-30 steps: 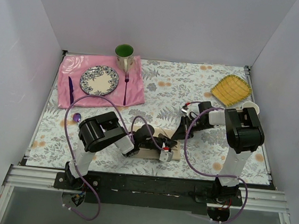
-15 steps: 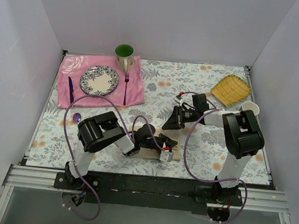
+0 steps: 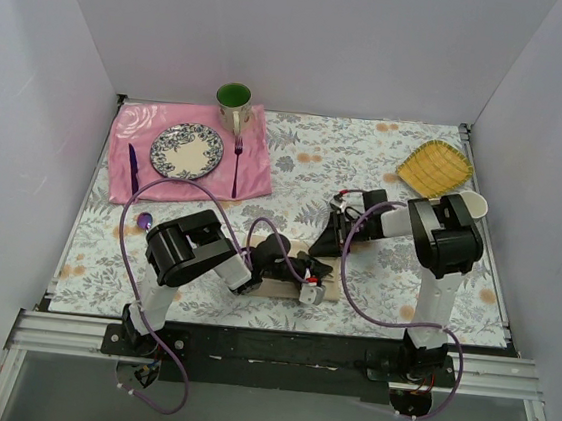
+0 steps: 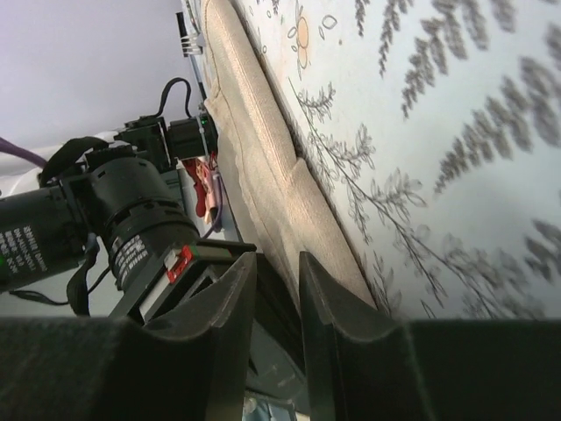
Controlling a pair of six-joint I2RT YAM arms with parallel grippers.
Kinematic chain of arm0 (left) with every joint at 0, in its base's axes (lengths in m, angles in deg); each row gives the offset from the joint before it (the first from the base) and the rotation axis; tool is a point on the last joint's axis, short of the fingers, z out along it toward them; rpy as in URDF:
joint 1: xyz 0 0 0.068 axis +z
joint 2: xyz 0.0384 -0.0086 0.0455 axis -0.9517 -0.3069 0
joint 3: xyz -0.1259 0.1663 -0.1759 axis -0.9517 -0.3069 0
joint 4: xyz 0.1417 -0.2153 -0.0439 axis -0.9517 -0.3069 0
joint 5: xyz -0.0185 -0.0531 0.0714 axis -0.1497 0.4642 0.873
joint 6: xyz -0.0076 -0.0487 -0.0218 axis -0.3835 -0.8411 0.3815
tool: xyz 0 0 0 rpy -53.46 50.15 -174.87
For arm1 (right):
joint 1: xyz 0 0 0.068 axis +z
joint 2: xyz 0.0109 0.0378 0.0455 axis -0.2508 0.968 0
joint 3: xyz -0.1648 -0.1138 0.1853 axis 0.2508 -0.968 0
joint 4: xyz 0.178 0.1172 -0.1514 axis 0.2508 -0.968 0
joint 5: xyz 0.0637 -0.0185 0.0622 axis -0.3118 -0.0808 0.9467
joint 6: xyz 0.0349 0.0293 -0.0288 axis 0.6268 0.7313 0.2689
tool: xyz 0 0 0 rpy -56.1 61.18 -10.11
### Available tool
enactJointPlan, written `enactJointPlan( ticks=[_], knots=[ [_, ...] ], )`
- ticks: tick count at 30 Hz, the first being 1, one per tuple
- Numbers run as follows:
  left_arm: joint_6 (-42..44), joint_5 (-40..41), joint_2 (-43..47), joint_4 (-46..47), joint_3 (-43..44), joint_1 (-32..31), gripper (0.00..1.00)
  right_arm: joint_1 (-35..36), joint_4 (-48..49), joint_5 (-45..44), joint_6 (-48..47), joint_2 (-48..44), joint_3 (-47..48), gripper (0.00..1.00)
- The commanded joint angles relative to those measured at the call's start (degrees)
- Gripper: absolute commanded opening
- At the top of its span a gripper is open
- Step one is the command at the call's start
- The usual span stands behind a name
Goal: Fold the napkin into a case and place the utensils inside
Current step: Smooth out the 2/3-rectangle-folded napkin at the center of the board.
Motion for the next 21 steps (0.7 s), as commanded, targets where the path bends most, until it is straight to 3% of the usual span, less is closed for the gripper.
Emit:
enactJointPlan(
  ticks=[1,6,9,13,15,21],
  knots=[
    [-1.76,0.71,0.74,-7.00,-2.12,-0.09,0.00,-4.27,-8.58,-2.81,-10.05,0.59,1.83,0.36],
    [-1.76,1.32,0.30,-6.21,-2.20,0.00,0.00,-5.07,-16.86,-1.49,-14.65,-3.18,5.97,0.41],
    [-2.11,1.41,0.47,-6.21,-2.20,0.00,0.00,-2.88,-12.40,0.44,-7.56,-7.40,5.36,0.43],
    [-2.20,1.33,0.83,-6.65,-2.20,0.00,0.00,0.82,6.01,1.32,7.21,-10.75,1.59,0.42],
    [-2.11,1.50,1.00,-6.47,-2.47,0.09,0.00,1.96,9.40,0.71,12.05,-9.97,0.61,0.38],
    [-3.26,1.50,1.00,-6.56,-2.73,0.35,0.00,1.88,4.60,-1.75,6.81,-3.64,0.44,0.28]
  ],
)
